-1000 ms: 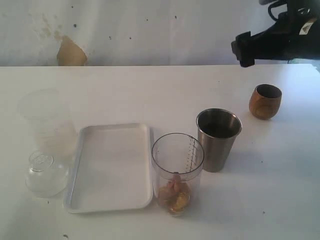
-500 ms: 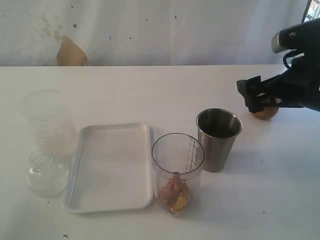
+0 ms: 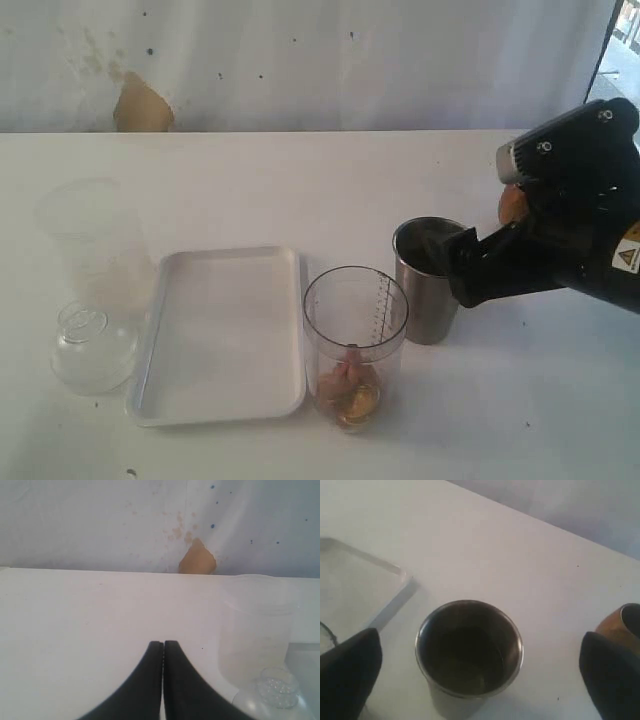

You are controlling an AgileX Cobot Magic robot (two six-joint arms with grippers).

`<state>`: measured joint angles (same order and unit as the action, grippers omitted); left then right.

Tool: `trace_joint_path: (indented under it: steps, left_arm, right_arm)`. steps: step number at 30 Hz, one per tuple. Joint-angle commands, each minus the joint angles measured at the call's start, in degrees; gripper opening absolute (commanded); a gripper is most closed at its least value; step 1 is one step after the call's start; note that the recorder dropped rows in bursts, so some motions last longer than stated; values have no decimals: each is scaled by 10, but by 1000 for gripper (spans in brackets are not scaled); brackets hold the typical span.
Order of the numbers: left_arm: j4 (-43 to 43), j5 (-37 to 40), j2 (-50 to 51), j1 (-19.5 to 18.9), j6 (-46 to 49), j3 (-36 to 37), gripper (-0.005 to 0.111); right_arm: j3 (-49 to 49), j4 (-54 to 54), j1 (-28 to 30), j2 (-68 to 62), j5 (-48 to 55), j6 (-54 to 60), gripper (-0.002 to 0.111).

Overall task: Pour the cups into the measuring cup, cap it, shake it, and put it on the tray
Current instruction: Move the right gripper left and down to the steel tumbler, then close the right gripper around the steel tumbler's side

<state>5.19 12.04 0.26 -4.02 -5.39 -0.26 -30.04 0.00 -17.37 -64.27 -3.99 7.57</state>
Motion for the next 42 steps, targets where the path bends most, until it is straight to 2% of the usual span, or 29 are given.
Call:
trace_joint_path:
  steps: [1,9,25,35,42]
  left_arm:
    - [0,-4,-3,2,-2,3,1]
    - [0,-4,-3,2,-2,3,1]
    - [0,-4,-3,2,-2,3,1]
    - [0,-4,-3,2,-2,3,1]
    - [0,-4,-3,2,-2,3,1]
  right_arm:
    - [21,0,-3,1,-25,-18,105]
    - [76,0,-3,-68,-148,-45,105]
    - [82,-26,-3,-195,-242,-45,105]
    - [82,-25,-3,-307,-376,-38,105]
    - [82,21,-3,-389,-504,-38,105]
